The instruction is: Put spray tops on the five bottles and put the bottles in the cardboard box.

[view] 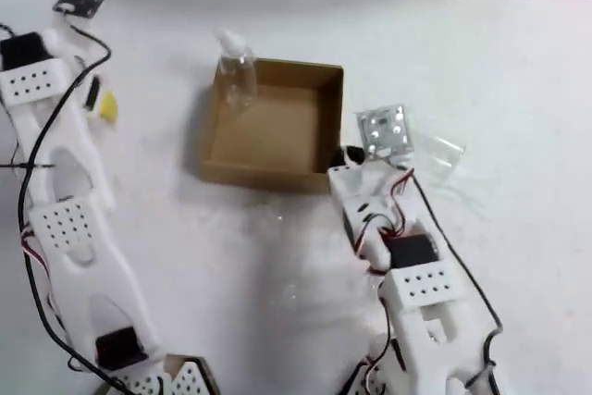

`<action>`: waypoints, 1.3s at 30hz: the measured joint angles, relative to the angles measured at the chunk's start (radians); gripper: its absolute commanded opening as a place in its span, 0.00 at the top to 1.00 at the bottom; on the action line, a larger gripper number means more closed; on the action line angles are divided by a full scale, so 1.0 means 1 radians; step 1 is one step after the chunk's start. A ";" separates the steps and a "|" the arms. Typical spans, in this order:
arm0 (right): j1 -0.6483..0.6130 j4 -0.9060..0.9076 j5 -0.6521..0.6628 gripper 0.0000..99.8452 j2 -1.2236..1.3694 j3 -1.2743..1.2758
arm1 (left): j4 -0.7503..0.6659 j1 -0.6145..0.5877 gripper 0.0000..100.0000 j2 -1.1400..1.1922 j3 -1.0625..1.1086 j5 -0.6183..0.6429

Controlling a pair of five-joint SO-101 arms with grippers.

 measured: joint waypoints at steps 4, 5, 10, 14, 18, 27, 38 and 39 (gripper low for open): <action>0.069 0.201 0.023 0.98 -0.011 -0.104 | 0.000 0.060 0.98 -0.153 0.186 0.046; 0.087 0.249 0.038 0.98 -0.014 -0.117 | 0.000 0.074 0.98 -0.198 0.229 0.061; 0.170 0.379 0.104 0.98 -0.018 -0.123 | 0.000 0.130 0.98 -0.381 0.417 0.112; 0.233 0.511 0.219 0.98 -0.018 -0.123 | 0.000 0.152 0.98 -0.499 0.568 0.140; 0.282 0.577 0.261 0.98 -0.018 -0.123 | -0.014 0.166 0.98 -0.624 0.715 0.172; 0.302 0.594 0.238 0.98 -0.017 -0.123 | -0.244 0.244 0.98 -1.000 1.200 0.252; 0.302 0.605 -0.058 0.98 0.341 -0.384 | -0.592 0.259 0.98 -1.220 1.663 0.318; 0.301 0.614 -0.087 0.98 0.391 -0.416 | -0.608 0.259 0.98 -1.220 1.672 0.321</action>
